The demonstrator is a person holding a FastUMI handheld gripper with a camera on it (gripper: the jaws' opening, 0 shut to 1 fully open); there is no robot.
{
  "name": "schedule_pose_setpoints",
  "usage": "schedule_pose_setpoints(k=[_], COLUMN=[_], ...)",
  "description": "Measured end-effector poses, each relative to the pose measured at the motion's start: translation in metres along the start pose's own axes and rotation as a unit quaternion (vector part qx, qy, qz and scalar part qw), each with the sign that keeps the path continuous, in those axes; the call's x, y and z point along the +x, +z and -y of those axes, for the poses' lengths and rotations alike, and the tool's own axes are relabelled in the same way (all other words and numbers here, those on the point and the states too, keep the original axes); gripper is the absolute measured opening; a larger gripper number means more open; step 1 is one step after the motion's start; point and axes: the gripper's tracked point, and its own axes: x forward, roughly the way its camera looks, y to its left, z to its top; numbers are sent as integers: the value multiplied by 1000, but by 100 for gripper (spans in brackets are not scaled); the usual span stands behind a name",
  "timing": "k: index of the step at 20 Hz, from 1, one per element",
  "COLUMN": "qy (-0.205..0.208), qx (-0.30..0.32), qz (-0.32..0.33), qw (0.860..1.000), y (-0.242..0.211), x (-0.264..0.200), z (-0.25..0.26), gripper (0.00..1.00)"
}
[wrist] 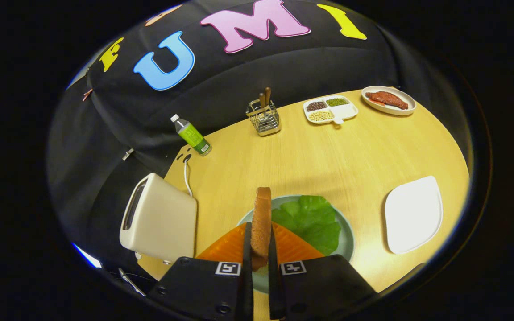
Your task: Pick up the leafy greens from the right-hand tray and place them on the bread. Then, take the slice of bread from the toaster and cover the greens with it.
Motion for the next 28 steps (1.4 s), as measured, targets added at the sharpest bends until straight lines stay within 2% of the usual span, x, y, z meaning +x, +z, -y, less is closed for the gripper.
schedule_pose_setpoints(k=[3, 7, 8, 9, 10, 12, 17, 22, 28], qy=[-17, -46, -51, -51, -53, -57, -60, -41, -25], qx=[2, -11, -21, -33, -42, -59, -92, -141, -168], qz=[-13, -27, -27, -26, -26, -23, 30, 96, 226], qw=[1000, 999, 998, 998, 997, 996, 993, 984, 959], y=[-10, -22, -24, -23, -22, -17, 18, 69, 166], x=[2, 5, 5, 3, 1, -9, -58, -122, -215], z=[23, 57, 63, 69, 74, 85, 101, 102, 93], gripper=[30, 57, 69, 70, 83, 98, 99, 99, 99])
